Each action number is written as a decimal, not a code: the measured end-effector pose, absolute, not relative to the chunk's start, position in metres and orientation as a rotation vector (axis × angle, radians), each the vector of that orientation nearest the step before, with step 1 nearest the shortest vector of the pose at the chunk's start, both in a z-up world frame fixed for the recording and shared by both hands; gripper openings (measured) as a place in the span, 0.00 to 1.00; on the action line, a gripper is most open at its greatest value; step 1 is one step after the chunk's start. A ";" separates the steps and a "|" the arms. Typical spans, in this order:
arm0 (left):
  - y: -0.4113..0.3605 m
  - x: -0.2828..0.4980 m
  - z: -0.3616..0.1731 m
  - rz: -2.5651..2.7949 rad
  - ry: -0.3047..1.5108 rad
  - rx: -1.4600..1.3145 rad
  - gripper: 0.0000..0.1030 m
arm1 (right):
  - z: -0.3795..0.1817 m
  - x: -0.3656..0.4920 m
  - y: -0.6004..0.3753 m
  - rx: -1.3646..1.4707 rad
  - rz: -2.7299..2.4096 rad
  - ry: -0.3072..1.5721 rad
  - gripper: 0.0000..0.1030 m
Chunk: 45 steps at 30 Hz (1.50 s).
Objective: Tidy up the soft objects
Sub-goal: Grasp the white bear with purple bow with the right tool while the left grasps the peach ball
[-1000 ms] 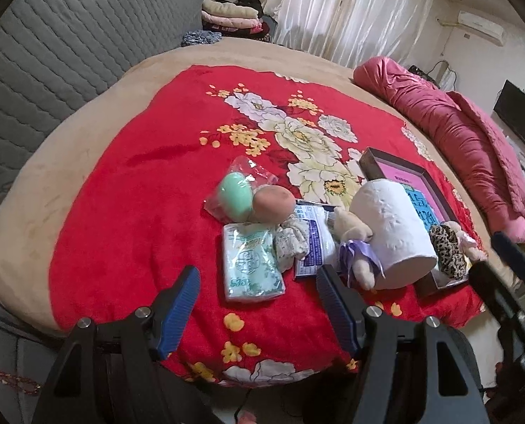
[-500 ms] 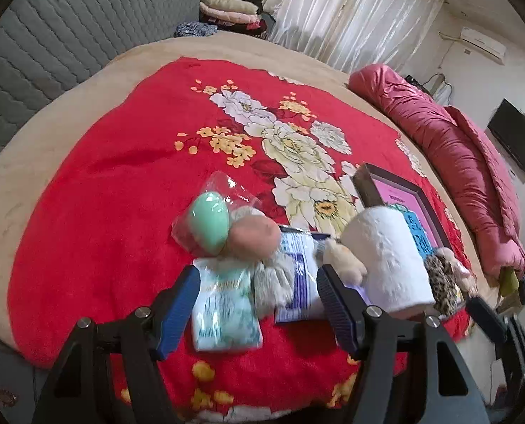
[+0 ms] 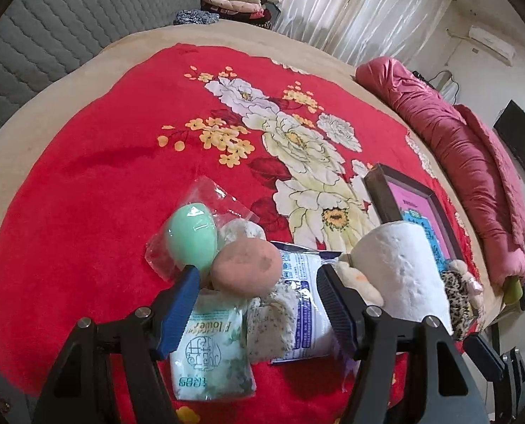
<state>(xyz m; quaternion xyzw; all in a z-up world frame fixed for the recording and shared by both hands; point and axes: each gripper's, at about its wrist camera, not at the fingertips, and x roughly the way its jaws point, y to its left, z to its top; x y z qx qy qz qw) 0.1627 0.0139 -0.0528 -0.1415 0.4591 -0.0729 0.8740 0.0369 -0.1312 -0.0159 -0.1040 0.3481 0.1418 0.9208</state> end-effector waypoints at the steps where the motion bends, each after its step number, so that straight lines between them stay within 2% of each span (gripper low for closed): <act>1: 0.013 0.164 -0.054 -0.154 0.961 -0.292 0.62 | -0.018 0.039 -0.129 -0.227 0.293 0.714 0.75; 3: 0.011 0.165 -0.057 -0.163 0.968 -0.285 0.57 | -0.022 0.042 -0.123 -0.264 0.294 0.714 0.75; 7: 0.009 0.168 -0.059 -0.177 0.972 -0.290 0.53 | -0.034 0.045 -0.106 -0.368 0.304 0.715 0.75; 15: 0.008 0.171 -0.061 -0.202 0.970 -0.269 0.39 | -0.060 0.047 -0.072 -0.632 0.284 0.665 0.75; 25: 0.017 0.173 -0.066 -0.239 0.968 -0.298 0.37 | -0.095 0.062 -0.053 -0.884 0.242 0.648 0.75; 29: 0.013 0.173 -0.066 -0.256 0.966 -0.280 0.37 | -0.105 0.074 -0.055 -0.931 0.227 0.665 0.64; 34: 0.012 0.176 -0.068 -0.256 0.972 -0.273 0.37 | -0.111 0.086 -0.060 -0.934 0.249 0.676 0.62; 36: 0.010 0.177 -0.068 -0.258 0.973 -0.266 0.37 | -0.112 0.088 -0.061 -0.931 0.266 0.683 0.57; 38: 0.008 0.178 -0.069 -0.260 0.973 -0.258 0.37 | -0.114 0.088 -0.061 -0.923 0.281 0.687 0.44; 45: 0.014 0.178 -0.067 -0.285 0.958 -0.313 0.34 | -0.097 0.088 -0.077 -0.840 0.299 0.666 0.36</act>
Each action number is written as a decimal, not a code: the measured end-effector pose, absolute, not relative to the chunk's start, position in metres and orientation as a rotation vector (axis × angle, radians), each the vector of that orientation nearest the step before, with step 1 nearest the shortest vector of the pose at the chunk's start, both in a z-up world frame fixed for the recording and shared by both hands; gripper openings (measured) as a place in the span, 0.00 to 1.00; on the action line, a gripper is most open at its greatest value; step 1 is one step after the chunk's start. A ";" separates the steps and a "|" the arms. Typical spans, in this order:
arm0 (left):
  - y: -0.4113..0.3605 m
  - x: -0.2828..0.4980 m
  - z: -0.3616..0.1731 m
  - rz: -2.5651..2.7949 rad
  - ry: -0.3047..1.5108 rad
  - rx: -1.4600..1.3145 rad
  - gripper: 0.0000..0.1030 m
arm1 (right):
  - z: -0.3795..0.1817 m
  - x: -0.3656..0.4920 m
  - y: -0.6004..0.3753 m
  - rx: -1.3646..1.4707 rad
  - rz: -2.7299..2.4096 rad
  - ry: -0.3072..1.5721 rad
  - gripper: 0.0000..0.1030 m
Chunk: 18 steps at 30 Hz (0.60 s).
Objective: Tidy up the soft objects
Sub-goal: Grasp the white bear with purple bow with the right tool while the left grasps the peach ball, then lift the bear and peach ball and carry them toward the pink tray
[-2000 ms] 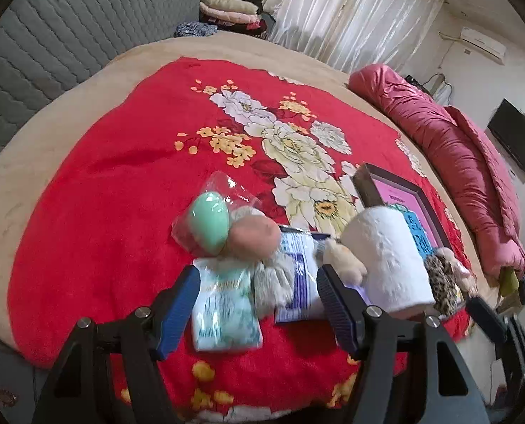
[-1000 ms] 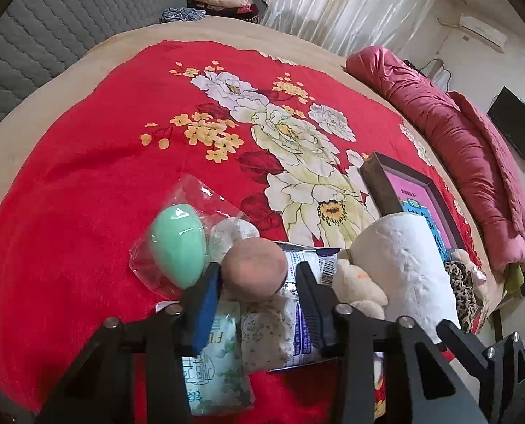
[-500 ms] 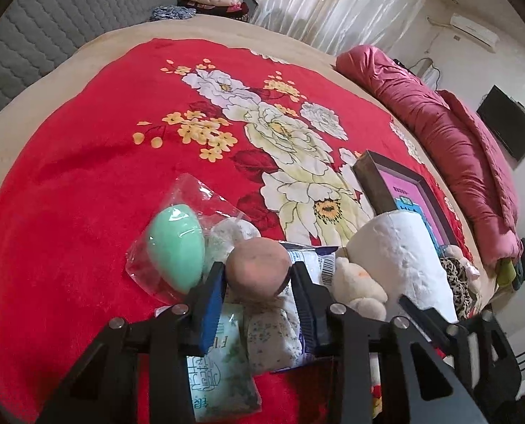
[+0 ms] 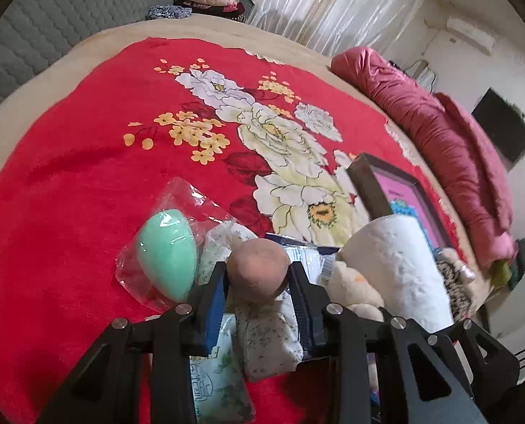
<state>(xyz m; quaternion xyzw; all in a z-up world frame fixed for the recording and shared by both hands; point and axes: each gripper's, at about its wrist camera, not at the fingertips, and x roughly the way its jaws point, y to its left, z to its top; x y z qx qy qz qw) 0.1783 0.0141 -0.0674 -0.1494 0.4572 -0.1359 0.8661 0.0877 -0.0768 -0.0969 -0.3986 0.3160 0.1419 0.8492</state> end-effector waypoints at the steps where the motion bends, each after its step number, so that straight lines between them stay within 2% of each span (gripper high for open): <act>1: 0.015 0.178 -0.067 -0.283 0.953 -0.320 0.34 | -0.092 0.088 -0.078 -0.817 0.304 0.658 0.35; 5: 0.018 0.176 -0.065 -0.284 0.932 -0.337 0.34 | -0.070 0.091 -0.094 -0.671 0.340 0.649 0.34; 12: 0.020 0.164 -0.051 -0.306 0.879 -0.336 0.34 | -0.049 0.110 -0.136 -0.274 0.436 0.744 0.34; 18: 0.019 0.153 -0.043 -0.313 0.856 -0.319 0.34 | -0.036 0.114 -0.151 -0.123 0.427 0.739 0.33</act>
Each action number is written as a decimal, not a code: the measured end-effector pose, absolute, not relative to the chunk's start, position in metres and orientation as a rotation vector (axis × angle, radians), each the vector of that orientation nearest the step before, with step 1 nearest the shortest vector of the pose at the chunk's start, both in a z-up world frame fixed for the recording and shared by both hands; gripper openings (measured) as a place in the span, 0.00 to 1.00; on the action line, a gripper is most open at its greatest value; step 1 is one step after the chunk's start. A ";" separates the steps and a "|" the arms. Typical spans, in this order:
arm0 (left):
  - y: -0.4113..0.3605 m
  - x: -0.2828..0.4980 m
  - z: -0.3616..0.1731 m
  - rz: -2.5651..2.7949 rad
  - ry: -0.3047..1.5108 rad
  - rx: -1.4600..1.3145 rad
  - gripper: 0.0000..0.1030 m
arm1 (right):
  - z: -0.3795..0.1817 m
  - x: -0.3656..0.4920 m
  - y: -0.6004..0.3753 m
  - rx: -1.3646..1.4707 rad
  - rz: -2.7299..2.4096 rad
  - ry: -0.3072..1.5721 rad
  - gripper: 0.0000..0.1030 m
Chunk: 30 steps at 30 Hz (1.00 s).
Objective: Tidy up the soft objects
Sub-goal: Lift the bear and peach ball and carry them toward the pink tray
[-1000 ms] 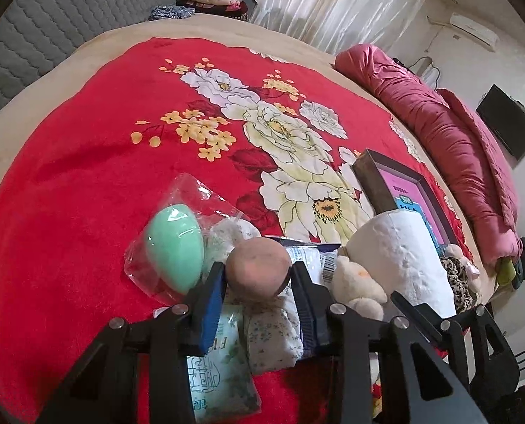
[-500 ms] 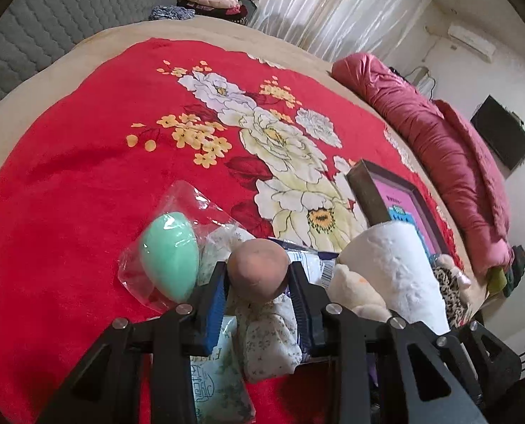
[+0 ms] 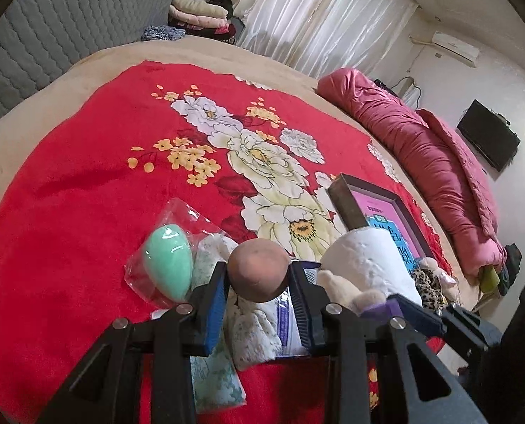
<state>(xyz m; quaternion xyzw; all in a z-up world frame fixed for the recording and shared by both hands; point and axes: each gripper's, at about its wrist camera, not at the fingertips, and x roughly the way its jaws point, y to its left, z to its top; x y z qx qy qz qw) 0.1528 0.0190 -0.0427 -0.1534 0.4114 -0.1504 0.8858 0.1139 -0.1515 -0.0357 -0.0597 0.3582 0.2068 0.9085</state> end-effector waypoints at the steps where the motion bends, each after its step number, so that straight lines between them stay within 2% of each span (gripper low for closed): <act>1: 0.018 0.152 -0.043 -0.312 0.856 -0.318 0.34 | -0.036 0.111 -0.148 -0.127 0.423 0.738 0.33; 9: 0.022 0.146 -0.043 -0.299 0.859 -0.319 0.34 | -0.057 0.105 -0.118 -0.283 0.407 0.801 0.34; 11: 0.027 0.146 -0.044 -0.288 0.861 -0.329 0.34 | -0.068 0.112 -0.110 -0.336 0.397 0.834 0.39; 17: 0.039 0.147 -0.047 -0.280 0.869 -0.363 0.34 | -0.083 0.126 -0.085 -0.531 0.354 0.900 0.47; 22: 0.040 0.146 -0.046 -0.300 0.866 -0.367 0.34 | -0.085 0.144 -0.078 -0.682 0.418 1.018 0.47; 25: 0.040 0.146 -0.044 -0.308 0.860 -0.369 0.34 | -0.080 0.154 -0.085 -0.693 0.453 1.054 0.33; 30: 0.037 0.145 -0.040 -0.322 0.847 -0.372 0.34 | -0.060 0.169 -0.109 -0.513 0.498 1.062 0.30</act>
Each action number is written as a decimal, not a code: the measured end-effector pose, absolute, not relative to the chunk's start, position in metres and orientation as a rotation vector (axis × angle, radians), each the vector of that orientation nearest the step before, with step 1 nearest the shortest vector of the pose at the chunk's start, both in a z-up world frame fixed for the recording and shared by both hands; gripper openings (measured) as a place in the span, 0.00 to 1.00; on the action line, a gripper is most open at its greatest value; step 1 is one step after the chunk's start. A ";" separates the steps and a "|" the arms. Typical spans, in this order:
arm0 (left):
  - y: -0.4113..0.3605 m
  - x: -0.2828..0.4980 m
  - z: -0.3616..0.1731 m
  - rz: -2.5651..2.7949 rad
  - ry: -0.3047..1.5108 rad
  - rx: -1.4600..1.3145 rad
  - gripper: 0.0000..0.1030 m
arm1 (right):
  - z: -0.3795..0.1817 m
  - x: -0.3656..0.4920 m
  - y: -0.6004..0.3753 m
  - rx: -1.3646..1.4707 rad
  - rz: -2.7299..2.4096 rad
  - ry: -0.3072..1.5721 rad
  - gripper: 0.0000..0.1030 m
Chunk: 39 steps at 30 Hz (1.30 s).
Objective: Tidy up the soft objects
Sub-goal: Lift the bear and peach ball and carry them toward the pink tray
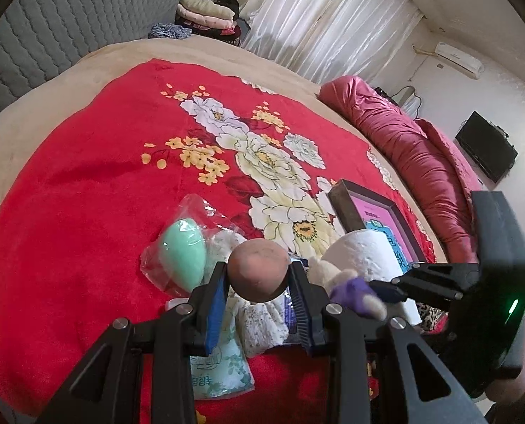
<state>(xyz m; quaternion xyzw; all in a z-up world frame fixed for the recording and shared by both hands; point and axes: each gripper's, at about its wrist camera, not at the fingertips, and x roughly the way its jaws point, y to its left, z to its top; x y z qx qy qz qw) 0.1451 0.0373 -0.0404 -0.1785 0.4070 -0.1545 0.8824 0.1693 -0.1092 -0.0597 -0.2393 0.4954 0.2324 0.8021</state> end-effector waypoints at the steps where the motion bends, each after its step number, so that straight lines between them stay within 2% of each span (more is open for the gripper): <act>1: 0.036 0.145 -0.040 -0.327 0.845 -0.367 0.34 | -0.054 0.169 -0.113 -0.467 0.498 1.052 0.29; 17: -0.001 0.121 -0.017 -0.371 0.774 -0.286 0.34 | 0.009 0.122 -0.175 -0.075 0.376 0.730 0.29; 39: -0.095 0.087 -0.002 -0.423 0.770 -0.091 0.34 | 0.018 0.085 -0.271 0.158 0.261 0.624 0.30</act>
